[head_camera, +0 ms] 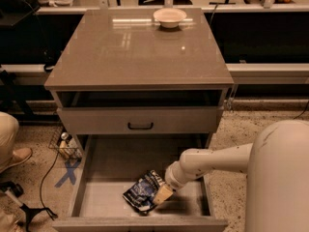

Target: Pick blue chip bag from middle drawer and place on counter

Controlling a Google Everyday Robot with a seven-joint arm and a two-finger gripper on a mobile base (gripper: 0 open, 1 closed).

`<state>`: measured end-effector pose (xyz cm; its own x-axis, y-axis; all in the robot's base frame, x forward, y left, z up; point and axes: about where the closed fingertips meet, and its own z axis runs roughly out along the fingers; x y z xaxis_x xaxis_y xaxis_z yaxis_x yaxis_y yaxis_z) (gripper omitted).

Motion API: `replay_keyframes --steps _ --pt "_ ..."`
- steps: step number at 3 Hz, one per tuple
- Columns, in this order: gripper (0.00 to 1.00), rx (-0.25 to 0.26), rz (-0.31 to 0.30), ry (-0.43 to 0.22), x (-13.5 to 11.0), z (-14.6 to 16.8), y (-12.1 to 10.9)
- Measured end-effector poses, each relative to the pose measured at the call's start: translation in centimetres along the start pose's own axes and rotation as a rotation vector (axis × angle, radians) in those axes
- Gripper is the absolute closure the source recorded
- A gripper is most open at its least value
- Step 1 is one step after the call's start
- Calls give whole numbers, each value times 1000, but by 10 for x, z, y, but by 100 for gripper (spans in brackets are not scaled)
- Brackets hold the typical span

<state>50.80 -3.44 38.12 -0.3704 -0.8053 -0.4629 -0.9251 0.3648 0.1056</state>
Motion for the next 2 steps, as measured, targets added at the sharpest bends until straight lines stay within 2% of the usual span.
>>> replay_keyframes --steps 1,2 --pt "42 -12 0 -7 -1 5 3" --pt "65 8 6 -27 -2 -9 4"
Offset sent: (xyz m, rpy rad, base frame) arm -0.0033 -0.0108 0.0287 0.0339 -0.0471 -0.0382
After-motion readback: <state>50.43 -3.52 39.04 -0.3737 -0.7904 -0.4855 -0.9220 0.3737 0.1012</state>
